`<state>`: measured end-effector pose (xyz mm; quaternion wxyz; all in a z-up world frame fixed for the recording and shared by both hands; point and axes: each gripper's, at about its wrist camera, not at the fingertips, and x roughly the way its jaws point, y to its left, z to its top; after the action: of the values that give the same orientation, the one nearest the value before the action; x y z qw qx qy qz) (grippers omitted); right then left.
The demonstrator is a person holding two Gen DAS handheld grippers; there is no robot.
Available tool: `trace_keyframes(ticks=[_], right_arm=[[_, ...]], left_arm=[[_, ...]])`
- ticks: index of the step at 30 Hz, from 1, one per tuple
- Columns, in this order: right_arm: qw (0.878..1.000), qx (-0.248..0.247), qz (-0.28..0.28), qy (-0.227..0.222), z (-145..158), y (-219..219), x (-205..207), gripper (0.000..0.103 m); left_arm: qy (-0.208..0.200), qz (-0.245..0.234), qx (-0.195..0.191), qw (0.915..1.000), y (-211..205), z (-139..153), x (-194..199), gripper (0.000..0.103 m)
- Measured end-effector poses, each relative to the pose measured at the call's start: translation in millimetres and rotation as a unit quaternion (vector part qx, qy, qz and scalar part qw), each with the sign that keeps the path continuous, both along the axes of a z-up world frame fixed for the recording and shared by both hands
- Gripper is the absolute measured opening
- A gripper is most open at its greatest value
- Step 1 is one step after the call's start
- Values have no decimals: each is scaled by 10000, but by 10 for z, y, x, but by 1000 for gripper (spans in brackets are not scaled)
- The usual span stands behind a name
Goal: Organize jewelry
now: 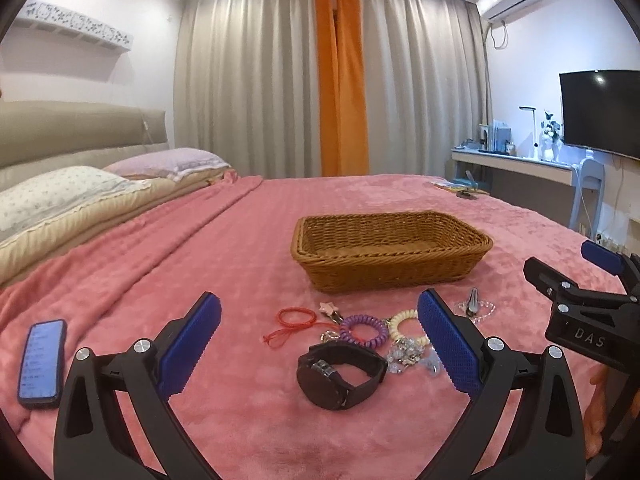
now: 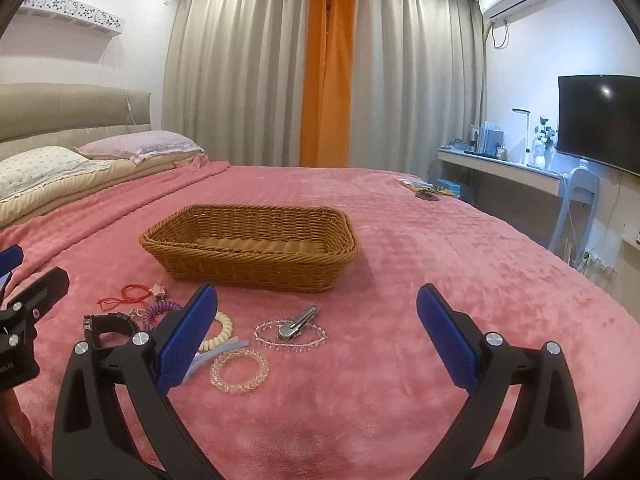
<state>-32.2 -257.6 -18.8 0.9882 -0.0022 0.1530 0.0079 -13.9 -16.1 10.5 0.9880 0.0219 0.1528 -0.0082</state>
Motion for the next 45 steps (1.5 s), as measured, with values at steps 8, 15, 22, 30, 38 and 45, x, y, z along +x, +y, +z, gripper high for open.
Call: trace_keyframes(ticks=[8,15,22,30,38,45], right_arm=[[10000,-21,9,36,4,6,2,95],[9999,-90,32,40,11,43,-7,95],[9999,-90,29,49,9,55,-8,95],[9999,-104,17,74,7,56,16,95],[9993,-71,83,355,-48,33,141,95],[9962,202,219,822,-159,-94,317,67]], left_arm=[[16,13,-33,10000,9,5,5,96],[45,0,-69,10000,25,-20,-8,96],[49,3,-81,10000,25,-28,-6,96],[106,11,-176,9998,66,-69,14,96],[353,26,-714,9968,285,-114,89,96],[1342,-199,-1268,9826,510,-256,308,86]])
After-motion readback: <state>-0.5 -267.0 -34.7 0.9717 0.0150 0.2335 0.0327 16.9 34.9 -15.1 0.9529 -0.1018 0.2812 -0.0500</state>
